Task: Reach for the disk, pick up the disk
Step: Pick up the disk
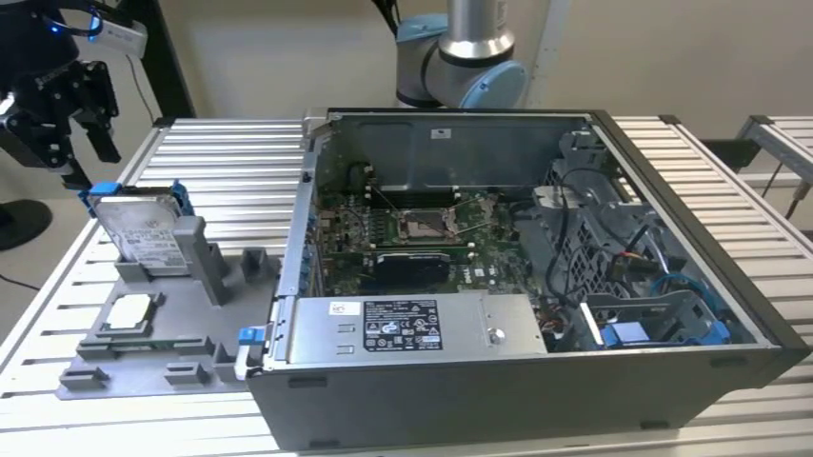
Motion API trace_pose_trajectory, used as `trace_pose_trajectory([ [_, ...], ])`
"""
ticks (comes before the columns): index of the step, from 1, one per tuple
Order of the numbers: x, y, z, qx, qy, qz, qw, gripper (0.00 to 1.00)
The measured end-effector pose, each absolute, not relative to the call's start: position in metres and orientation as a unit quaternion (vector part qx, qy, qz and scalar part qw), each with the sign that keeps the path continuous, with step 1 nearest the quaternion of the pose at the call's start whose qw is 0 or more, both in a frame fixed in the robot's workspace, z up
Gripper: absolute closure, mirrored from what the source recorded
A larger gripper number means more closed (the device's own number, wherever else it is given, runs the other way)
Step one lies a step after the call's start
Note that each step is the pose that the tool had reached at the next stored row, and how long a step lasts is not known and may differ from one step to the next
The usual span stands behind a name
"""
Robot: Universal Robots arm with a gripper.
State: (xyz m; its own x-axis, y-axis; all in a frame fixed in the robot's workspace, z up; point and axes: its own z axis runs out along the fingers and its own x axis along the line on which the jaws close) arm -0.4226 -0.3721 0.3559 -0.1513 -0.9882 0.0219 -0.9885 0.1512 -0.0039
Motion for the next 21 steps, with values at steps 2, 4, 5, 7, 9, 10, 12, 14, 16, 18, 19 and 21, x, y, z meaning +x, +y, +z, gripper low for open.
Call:
trace_pose_trajectory([
  [2, -0.423, -0.372, 0.356, 0.652, -0.759, 0.009, 0.007, 0.0],
  [4, -0.423, -0.372, 0.356, 0.652, -0.758, 0.009, 0.007, 0.0],
  [5, -0.423, -0.372, 0.356, 0.652, -0.758, 0.009, 0.007, 0.0],
  [7, -0.423, -0.372, 0.356, 0.652, -0.758, 0.009, 0.007, 0.0],
  [9, -0.423, -0.372, 0.356, 0.652, -0.758, 0.009, 0.007, 0.0],
  [10, -0.423, -0.372, 0.355, 0.652, -0.758, 0.009, 0.007, 0.0],
  [12, -0.423, -0.372, 0.351, 0.652, -0.758, 0.009, 0.006, 0.0],
  [14, -0.423, -0.372, 0.348, 0.652, -0.758, 0.01, 0.005, 0.0],
  [16, -0.423, -0.372, 0.345, 0.652, -0.758, 0.01, 0.005, 0.0],
  [18, -0.423, -0.372, 0.343, 0.652, -0.758, 0.01, 0.005, 0.0],
  [19, -0.423, -0.372, 0.342, 0.652, -0.758, 0.01, 0.005, 0.0],
  [21, -0.423, -0.372, 0.34, 0.652, -0.758, 0.01, 0.005, 0.0],
])
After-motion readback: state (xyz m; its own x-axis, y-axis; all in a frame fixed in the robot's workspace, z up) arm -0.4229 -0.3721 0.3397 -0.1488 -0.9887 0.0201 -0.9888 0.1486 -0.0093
